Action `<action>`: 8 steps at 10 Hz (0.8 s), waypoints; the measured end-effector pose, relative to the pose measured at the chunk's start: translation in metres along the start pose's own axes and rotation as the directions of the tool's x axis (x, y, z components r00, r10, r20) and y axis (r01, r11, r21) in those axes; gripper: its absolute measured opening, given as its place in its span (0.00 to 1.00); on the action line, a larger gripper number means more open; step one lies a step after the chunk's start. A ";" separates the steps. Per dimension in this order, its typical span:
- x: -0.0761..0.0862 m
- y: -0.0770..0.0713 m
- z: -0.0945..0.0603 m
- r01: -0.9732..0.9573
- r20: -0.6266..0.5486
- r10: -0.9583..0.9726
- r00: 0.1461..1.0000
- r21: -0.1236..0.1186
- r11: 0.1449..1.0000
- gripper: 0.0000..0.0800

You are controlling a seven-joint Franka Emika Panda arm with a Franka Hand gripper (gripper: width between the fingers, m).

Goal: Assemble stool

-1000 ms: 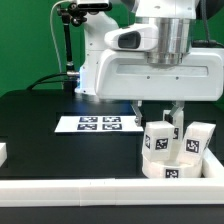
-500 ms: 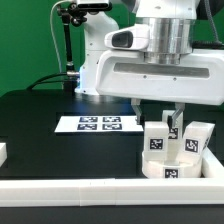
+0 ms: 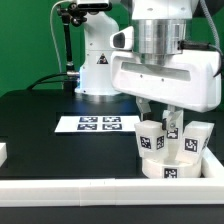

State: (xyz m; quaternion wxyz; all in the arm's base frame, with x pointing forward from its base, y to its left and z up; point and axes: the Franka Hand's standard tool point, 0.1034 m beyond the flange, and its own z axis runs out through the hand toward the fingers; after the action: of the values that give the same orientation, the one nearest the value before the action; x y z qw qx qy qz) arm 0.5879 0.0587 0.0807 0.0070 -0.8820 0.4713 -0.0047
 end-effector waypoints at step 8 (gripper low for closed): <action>0.001 0.000 0.001 -0.602 0.052 0.601 0.798 0.013 0.798 0.42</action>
Offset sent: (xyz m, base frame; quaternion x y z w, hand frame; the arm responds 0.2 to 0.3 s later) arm -0.0055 -0.0066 -0.0042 0.0061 0.0123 0.2259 0.9741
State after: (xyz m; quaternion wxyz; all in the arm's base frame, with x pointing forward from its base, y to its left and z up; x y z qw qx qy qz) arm 0.5884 0.0582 0.0799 0.0315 -0.6867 0.7262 0.0108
